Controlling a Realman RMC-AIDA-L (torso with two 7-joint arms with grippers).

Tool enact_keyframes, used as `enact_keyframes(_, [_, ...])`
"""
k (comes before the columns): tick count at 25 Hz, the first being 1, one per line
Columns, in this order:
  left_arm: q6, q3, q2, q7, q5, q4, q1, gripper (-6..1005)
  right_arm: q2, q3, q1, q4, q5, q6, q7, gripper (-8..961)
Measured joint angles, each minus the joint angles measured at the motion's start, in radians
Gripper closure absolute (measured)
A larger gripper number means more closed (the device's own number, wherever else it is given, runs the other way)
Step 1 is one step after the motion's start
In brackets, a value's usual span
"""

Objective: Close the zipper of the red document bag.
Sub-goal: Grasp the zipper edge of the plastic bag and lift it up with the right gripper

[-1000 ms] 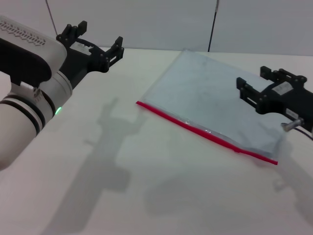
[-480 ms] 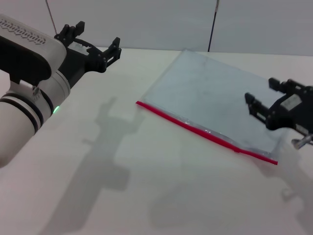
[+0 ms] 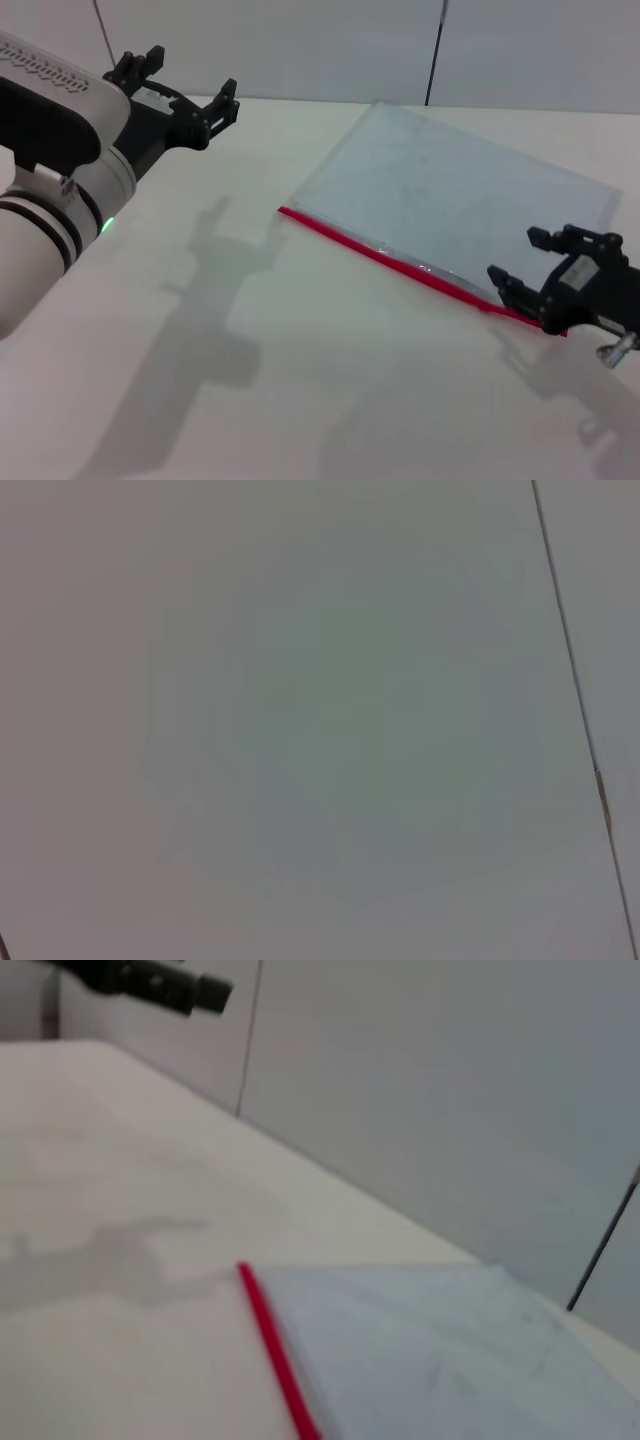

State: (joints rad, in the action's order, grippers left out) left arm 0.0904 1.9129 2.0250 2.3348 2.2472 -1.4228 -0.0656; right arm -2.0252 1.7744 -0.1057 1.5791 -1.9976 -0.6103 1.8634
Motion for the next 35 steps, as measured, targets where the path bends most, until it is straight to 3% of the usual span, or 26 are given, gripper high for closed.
enact_keyframes(14, [-0.034,-0.021,0.000,-0.027,-0.005,0.010,-0.007,189,-0.005,0.012,0.010,0.018,-0.314,-0.078,0.084,330])
enact_keyframes(25, [-0.047,-0.042,0.000,-0.026,-0.009,0.012,-0.009,188,-0.008,0.149,0.052,0.009,-0.753,-0.051,0.343,326])
enact_keyframes(35, [-0.045,-0.051,0.001,-0.023,-0.010,0.021,-0.008,188,-0.009,0.201,0.052,0.002,-0.889,-0.012,0.449,325])
